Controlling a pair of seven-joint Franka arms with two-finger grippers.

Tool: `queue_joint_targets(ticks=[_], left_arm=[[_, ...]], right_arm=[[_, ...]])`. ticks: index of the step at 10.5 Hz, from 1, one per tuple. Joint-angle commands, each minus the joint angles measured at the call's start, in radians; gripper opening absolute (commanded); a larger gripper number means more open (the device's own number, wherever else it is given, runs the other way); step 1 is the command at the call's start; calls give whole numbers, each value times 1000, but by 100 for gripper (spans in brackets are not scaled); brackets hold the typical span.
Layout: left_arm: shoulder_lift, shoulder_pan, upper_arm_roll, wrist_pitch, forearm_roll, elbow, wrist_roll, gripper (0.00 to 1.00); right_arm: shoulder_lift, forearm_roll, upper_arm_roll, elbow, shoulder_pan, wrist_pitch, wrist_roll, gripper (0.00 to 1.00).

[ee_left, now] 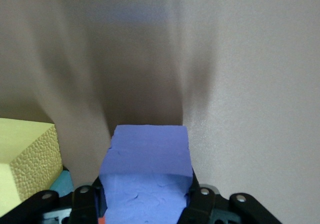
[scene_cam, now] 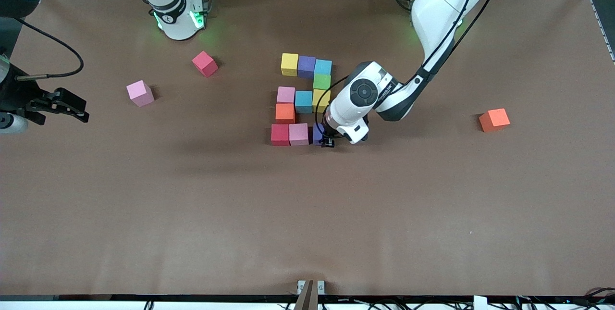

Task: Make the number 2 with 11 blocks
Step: 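Carry the purple cube beside the light pink cube with the left gripper, then lower the purple cube beside the light pink cube with the left gripper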

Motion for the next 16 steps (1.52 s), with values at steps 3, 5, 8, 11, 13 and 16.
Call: queue_joint_targets(ticks=[3,5,8,11,13,16], left_arm=[[21,-19,9,6,9,37,-25,59],[37,-20,9,6,9,43,-25,59],[46,-22,9,6,10,51,-25,59],[47,-32,11,6,9,62,-25,59],[52,-34,11,6,9,62,-25,59],[55,-34,11,6,10,62,-23,83]], right_arm=[[12,15,1,19,-7,-5,-11,100],[12,17,1,19,-7,-4,-11,100],[22,17,1,19,-8,-1,-14,100],[26,15,-1,19,-10,-4,-18,100],[24,14,-2,19,-11,-10,-21,100],[26,14,-4,19,-13,-12,-21,100]])
